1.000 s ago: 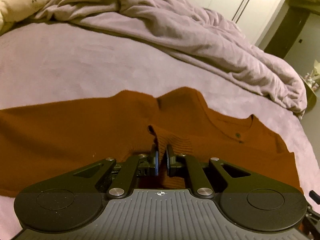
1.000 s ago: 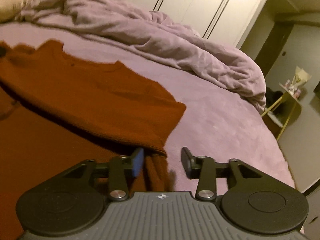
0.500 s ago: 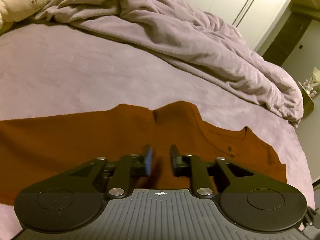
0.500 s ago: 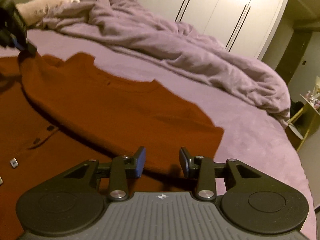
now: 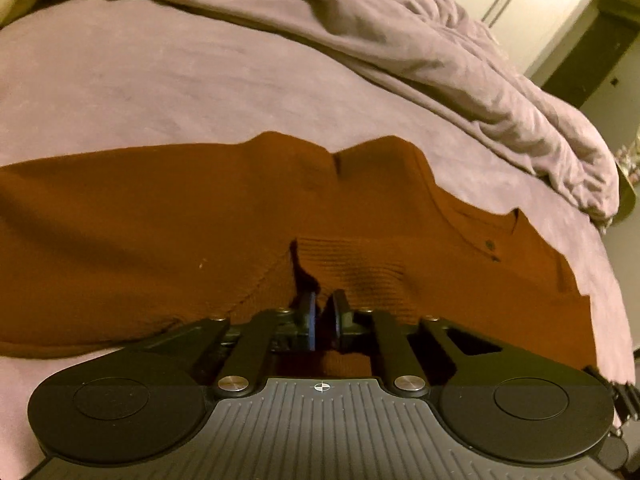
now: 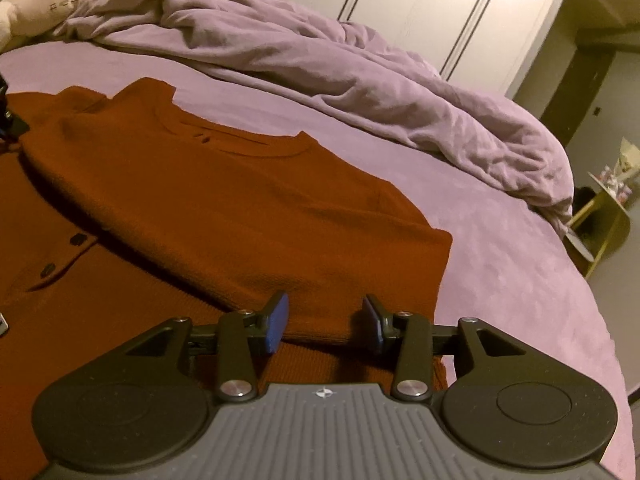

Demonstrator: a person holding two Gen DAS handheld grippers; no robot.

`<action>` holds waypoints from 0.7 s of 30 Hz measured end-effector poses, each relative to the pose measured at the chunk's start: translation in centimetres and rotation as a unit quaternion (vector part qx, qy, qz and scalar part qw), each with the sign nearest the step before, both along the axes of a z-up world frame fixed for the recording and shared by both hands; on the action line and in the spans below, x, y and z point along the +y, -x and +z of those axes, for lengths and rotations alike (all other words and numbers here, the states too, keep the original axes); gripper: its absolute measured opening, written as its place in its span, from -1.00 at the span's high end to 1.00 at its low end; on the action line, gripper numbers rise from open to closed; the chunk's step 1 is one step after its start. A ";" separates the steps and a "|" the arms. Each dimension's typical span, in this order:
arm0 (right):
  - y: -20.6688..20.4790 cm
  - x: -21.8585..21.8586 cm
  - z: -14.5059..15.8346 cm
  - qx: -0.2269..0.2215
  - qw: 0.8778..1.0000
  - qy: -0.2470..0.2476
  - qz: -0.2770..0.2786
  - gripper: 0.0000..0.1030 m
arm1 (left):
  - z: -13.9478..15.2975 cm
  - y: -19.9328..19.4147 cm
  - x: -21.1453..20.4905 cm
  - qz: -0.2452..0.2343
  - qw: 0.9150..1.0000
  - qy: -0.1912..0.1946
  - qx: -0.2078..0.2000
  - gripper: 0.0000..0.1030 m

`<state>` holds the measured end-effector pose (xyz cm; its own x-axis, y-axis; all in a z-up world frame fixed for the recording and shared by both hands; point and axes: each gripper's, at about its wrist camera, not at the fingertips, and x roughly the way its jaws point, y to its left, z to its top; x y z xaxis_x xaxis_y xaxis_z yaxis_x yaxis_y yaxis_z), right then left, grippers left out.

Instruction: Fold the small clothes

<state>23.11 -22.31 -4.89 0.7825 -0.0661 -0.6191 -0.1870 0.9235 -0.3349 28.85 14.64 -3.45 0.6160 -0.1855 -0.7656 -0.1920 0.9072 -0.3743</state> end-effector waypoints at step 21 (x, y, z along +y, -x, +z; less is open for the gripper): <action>6.5 1.2 2.1 0.001 0.996 -0.083 0.028 0.36 | -1.5 14.1 13.5 0.217 0.975 0.035 -0.027 0.61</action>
